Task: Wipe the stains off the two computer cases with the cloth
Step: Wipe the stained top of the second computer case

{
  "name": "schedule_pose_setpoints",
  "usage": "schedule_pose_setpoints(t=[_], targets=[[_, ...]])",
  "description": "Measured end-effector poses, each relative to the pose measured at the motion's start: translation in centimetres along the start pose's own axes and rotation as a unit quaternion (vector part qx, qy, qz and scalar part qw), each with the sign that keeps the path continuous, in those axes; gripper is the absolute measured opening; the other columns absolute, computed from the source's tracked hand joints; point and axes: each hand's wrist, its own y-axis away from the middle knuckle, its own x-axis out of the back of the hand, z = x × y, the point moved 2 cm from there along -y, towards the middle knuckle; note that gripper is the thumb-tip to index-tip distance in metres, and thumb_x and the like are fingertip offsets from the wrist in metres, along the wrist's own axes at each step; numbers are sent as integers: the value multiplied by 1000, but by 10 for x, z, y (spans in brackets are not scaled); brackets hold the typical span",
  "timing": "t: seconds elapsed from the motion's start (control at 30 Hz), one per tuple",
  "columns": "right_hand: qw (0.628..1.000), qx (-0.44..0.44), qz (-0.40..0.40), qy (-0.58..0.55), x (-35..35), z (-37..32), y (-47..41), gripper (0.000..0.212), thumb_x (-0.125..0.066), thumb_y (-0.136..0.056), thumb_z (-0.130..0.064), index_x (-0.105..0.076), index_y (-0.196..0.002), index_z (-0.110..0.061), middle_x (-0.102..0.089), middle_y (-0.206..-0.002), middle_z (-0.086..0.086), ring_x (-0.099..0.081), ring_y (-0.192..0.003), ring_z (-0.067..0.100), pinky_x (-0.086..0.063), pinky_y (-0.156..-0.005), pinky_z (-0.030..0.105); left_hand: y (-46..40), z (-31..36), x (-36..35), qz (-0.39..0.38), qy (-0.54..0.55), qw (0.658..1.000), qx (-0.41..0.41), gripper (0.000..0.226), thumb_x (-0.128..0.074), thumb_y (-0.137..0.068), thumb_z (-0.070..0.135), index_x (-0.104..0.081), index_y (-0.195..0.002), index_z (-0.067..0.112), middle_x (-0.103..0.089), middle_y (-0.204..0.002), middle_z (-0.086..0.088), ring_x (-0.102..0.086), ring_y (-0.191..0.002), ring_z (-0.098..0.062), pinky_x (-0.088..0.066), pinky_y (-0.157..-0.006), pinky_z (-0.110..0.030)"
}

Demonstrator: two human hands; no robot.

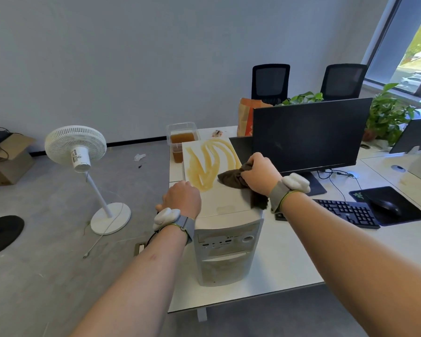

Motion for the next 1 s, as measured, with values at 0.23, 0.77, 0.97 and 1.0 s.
schedule_pose_setpoints(t=[0.23,0.77,0.97,1.0], targets=[[949,245,50,192,-40,0,27,36,-46,-101,-49,-65,-121,-26,-57,-126,-6,-44,-113,29,-45,-94,40,2,-1,0,10,-3,1000,3,30,-34,-99,28,-57,-82,21,-62,-95,-5,-55,-97,-34,-36,-96,-49],[941,151,-53,298,-21,-49,32,29,-47,-97,-39,-73,-101,-26,-55,-97,-3,-59,-80,22,-50,-70,34,1,-1,-1,0,21,1000,-3,28,-33,-97,24,-55,-80,20,-59,-94,-5,-52,-92,-32,-37,-92,-48],[931,246,-87,256,-54,-50,37,42,-50,-97,-27,-56,-130,-52,-47,-112,-6,-50,-93,25,-51,-77,38,2,-2,0,13,67,997,25,30,-31,-97,26,-53,-77,22,-58,-90,-4,-54,-90,-32,-43,-94,-51],[931,245,-94,255,-55,-50,39,40,-48,-97,-28,-58,-130,-50,-48,-111,-6,-50,-93,24,-52,-78,38,3,-1,0,13,66,997,28,32,-31,-98,28,-55,-78,21,-57,-87,-3,-55,-91,-33,-42,-96,-52]])
